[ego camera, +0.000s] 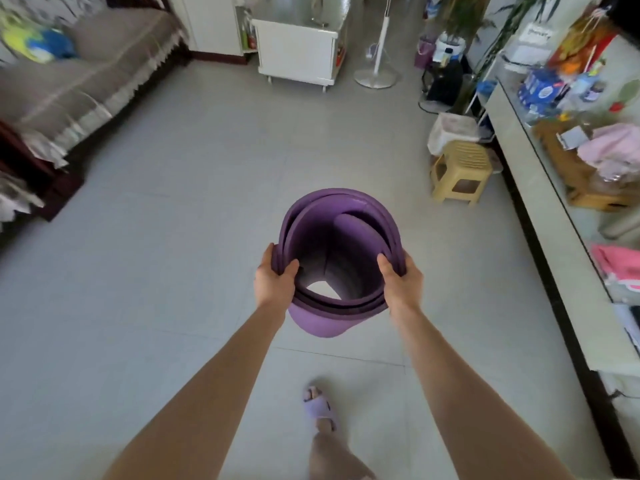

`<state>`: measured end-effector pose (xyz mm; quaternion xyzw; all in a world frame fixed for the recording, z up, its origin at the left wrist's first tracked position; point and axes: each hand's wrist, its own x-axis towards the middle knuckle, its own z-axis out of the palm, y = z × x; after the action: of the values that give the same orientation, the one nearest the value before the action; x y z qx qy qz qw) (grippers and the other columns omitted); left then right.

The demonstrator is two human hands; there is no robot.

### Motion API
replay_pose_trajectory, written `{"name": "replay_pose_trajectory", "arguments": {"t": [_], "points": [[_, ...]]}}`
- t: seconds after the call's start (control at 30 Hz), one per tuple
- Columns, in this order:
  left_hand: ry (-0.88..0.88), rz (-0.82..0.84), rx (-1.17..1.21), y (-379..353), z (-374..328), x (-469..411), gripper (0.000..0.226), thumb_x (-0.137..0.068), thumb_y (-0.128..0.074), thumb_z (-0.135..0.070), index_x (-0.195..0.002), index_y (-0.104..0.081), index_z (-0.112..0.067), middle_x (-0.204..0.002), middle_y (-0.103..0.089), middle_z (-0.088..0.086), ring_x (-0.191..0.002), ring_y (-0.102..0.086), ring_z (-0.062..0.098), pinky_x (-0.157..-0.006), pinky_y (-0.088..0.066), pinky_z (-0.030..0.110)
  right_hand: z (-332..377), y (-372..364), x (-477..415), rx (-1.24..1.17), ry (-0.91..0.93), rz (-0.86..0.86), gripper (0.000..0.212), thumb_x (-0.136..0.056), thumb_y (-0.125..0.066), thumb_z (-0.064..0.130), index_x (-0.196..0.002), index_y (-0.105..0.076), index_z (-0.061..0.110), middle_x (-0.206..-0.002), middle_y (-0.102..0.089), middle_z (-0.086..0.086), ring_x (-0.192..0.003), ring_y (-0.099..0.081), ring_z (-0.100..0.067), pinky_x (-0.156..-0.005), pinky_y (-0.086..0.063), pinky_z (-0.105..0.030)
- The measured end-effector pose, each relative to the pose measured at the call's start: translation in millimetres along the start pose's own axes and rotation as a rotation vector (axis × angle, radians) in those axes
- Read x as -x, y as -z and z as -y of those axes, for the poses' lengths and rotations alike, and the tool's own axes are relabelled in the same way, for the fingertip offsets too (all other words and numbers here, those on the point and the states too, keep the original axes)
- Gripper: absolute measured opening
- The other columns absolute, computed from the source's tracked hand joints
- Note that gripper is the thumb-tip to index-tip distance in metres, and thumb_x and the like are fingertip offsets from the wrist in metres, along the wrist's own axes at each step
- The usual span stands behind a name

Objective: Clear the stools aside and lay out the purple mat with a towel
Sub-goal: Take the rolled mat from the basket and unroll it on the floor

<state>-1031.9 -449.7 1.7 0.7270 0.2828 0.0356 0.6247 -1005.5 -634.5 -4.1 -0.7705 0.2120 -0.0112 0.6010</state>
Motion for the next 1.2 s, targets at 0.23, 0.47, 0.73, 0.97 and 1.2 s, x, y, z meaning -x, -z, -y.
{"name": "replay_pose_trajectory", "arguments": {"t": [0.23,0.47,0.73,0.97,1.2], "points": [[0.049,-0.048,0.014,50.4,-15.3,-149.6,0.057,-0.092,-0.057,-0.014,-0.145,-0.035,-0.016,-0.131,-0.055,0.007,-0.118,-0.054,0.030,-0.103,-0.045,0.045,40.6,-142.4,-76.5,-0.002,0.011,0.065,0.044,-0.091,-0.061,0.026,-0.133,-0.055,0.013,-0.120,-0.065,-0.008,-0.109,-0.060,-0.028,-0.098,-0.048,-0.038],[0.056,-0.026,-0.065,87.6,-59.8,-300.1,0.057,-0.092,-0.057,-0.013,-0.145,-0.036,-0.017,-0.133,-0.054,0.005,-0.120,-0.052,0.026,-0.104,-0.043,0.039,90.9,-267.0,-150.5,-0.056,-0.080,0.034,0.044,-0.090,-0.062,0.027,-0.132,-0.055,0.016,-0.119,-0.065,-0.003,-0.107,-0.060,-0.022,-0.098,-0.048,-0.036],[0.004,0.078,-0.099,103.4,-103.9,-444.2,0.051,-0.091,-0.058,-0.009,-0.139,-0.042,-0.012,-0.110,-0.058,-0.003,-0.105,-0.054,0.021,-0.090,-0.045,0.031,138.3,-365.0,-220.6,-0.116,-0.118,-0.096,0.042,-0.090,-0.063,0.025,-0.131,-0.057,0.019,-0.111,-0.066,0.001,-0.105,-0.060,-0.022,-0.096,-0.049,-0.037],[-0.087,0.332,-0.211,115.0,-131.1,-595.4,0.044,-0.089,-0.059,-0.010,-0.132,-0.048,-0.012,-0.116,-0.061,0.003,-0.107,-0.057,0.026,-0.092,-0.046,0.034,170.2,-466.4,-275.9,-0.198,-0.177,-0.333,0.041,-0.090,-0.063,0.022,-0.131,-0.057,0.016,-0.112,-0.066,0.000,-0.103,-0.059,-0.019,-0.096,-0.047,-0.032],[-0.147,0.602,-0.376,99.2,-163.6,-706.3,0.053,-0.087,-0.061,-0.017,-0.138,-0.044,-0.014,-0.132,-0.057,0.007,-0.120,-0.053,0.029,-0.105,-0.042,0.046,188.3,-536.4,-303.9,-0.296,-0.293,-0.609,0.040,-0.091,-0.062,0.022,-0.130,-0.057,0.016,-0.110,-0.065,0.001,-0.103,-0.060,-0.021,-0.092,-0.048,-0.032]]}}
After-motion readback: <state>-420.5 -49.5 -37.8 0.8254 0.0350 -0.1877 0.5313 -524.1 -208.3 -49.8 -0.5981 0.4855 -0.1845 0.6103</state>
